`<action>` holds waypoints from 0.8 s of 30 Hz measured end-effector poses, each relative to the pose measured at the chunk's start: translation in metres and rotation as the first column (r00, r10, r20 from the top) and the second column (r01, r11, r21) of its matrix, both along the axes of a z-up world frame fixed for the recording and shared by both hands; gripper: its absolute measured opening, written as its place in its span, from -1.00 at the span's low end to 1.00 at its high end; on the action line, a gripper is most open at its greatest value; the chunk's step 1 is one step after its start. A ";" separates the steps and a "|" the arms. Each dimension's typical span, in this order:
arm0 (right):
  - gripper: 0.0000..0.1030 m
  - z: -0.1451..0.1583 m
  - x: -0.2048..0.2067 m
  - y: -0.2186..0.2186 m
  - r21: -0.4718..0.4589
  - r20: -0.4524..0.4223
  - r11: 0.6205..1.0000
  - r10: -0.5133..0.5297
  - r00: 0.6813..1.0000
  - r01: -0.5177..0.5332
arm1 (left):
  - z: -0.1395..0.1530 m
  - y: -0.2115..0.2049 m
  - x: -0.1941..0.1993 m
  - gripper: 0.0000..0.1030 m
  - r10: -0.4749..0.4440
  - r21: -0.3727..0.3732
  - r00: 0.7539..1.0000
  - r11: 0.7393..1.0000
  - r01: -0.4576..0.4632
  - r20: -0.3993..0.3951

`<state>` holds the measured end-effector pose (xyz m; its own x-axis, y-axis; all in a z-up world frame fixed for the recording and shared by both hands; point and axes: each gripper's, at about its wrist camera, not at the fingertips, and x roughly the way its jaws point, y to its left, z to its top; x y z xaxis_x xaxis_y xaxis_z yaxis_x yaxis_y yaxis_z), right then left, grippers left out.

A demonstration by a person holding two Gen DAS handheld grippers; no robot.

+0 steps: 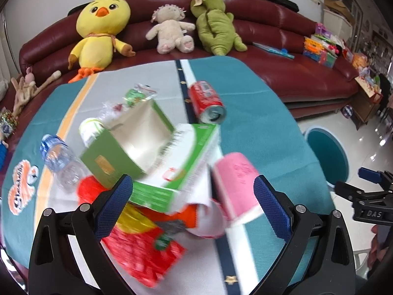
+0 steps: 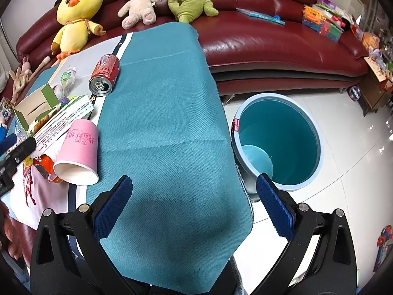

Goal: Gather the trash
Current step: 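Move both tools toward the trash items on the table, then grasp the green tissue box with the left tool while the right tool grasps the white-green medicine box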

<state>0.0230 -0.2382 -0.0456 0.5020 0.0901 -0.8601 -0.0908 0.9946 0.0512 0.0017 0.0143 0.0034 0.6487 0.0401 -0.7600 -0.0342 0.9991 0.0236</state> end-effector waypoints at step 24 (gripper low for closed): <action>0.88 0.001 0.059 0.027 0.100 -0.078 0.991 0.101 0.992 -0.093 | -0.011 0.097 0.065 0.08 0.162 0.080 0.967 0.986 -0.149 -0.196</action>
